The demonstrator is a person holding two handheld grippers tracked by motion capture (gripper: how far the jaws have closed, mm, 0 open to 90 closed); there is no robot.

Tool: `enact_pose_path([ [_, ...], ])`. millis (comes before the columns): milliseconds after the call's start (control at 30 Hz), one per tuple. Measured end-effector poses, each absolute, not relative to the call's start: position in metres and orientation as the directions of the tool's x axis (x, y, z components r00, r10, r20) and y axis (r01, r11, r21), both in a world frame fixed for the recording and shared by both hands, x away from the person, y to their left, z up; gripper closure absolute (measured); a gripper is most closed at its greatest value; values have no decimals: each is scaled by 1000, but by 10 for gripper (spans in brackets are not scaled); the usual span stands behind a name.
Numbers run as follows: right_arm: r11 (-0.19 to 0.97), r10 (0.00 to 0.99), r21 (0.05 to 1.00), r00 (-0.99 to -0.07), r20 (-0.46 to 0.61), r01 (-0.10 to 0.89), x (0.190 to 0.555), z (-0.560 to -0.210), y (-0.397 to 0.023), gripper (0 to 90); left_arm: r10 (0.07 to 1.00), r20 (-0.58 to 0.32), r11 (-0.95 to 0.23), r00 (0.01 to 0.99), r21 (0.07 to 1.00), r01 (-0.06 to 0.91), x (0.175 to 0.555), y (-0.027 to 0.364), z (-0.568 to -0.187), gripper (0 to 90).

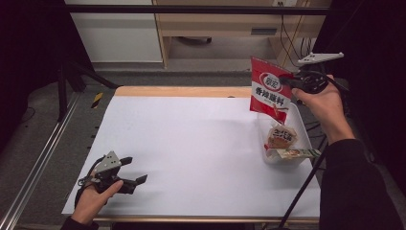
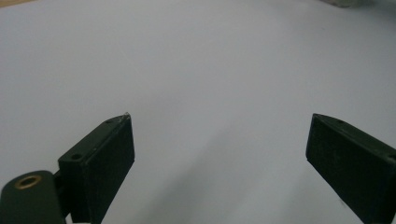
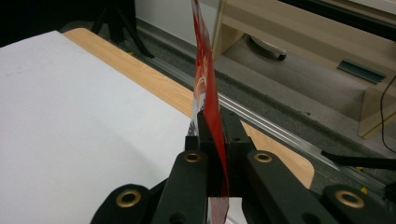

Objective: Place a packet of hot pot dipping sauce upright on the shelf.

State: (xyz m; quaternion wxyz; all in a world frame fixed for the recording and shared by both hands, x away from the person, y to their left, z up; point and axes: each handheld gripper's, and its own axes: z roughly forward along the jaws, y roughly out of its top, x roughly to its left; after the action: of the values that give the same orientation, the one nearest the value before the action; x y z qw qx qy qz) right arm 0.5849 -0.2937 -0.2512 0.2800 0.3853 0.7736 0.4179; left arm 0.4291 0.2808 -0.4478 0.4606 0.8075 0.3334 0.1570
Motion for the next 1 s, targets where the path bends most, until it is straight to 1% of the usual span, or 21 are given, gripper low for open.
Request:
enact_pose_path([
  [100, 334, 842, 867, -530, -98, 371, 583, -253, -305, 898, 682, -53, -355, 729, 848, 393, 429, 281, -448, 77],
  [333, 332, 862, 856, -497, -104, 396, 581, -259, -323, 898, 682, -50, -360, 730, 846, 394, 429, 280, -448, 77],
  [467, 326, 868, 852, -487, -98, 409, 581, -263, -327, 898, 679, -50, -362, 732, 845, 394, 429, 279, -448, 77],
  [767, 324, 873, 844, -479, -93, 427, 588, -287, -325, 898, 674, -46, -369, 737, 844, 390, 428, 278, -448, 77],
  [1000, 286, 883, 857, -466, -62, 429, 586, -308, -330, 897, 670, -46, -372, 741, 843, 388, 428, 276, -449, 78],
])
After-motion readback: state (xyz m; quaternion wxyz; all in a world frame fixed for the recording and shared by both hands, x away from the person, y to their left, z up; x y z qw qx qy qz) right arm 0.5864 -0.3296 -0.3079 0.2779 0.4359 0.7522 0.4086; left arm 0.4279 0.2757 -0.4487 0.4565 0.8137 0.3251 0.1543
